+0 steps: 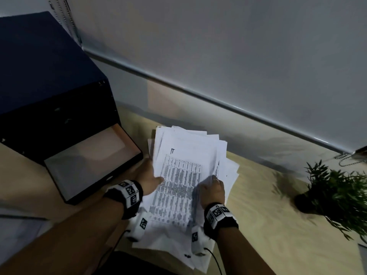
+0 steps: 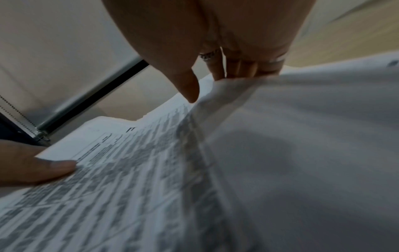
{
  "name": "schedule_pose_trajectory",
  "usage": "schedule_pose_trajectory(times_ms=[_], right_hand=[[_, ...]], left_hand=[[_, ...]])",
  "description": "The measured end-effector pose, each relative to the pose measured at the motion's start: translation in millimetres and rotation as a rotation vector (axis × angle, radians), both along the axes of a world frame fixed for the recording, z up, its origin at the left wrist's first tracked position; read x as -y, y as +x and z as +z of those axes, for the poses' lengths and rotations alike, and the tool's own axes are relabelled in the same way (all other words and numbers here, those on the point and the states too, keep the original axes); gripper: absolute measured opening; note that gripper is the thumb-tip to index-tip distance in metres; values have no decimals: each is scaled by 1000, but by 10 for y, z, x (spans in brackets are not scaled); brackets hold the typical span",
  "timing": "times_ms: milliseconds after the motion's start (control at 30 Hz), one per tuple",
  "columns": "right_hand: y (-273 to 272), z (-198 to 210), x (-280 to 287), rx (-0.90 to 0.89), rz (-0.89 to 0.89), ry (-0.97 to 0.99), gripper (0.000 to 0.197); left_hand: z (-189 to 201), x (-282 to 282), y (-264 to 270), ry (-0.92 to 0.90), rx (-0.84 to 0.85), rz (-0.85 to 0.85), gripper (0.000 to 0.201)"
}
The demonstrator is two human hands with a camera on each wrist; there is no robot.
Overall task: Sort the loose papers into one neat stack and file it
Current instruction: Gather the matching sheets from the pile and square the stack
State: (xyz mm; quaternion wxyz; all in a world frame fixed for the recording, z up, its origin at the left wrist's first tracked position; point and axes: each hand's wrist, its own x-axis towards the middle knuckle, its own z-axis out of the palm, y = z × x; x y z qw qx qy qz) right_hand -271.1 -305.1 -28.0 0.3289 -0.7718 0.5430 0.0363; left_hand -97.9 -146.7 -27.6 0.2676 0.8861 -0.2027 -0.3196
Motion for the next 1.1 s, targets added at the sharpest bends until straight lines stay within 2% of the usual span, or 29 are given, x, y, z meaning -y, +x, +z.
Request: schedule_pose_trajectory(times_ms=[100,167,267,333,400,467,600,667,767,867,900,1033,1100], right_hand=[[-18,115,79,83,-75,56,42],[-67,169,146,97,-174,53,45],[-97,139,150,60,-231,40,51],[-14,114,51,-10,-215,17,64],[151,129,-131,-151,-126,-7,91],[299,115,-309,-221,-65,-57,110],[446,26,-417,-256,44,-120,117],[470,44,-349,-176,-52,13,115],[436,45,-227,-56,-166,102,99],[254,155,-90,1,-231,81,58],[186,180,-66,-13,-224,55,53],[97,223,-134,-313,-88,-68,94],[140,212,-165,-343,-72,-50,104]], left_hand=[[53,27,7,-70,-26,65,59],[191,-35,80,-117,22,94,58],[513,-230,315,-216,150,158,43],[723,-361,487,-259,224,206,38],[922,-456,601,-262,260,225,39],[1083,-483,627,-235,284,242,40],[1095,-522,681,-245,231,282,38],[1074,-528,703,-268,195,297,39],[1101,-489,708,-293,157,306,41],[1151,-467,714,-292,157,300,41],[1162,-477,724,-287,158,296,40],[1129,-481,785,-297,151,283,40],[1106,-480,810,-297,151,278,40]])
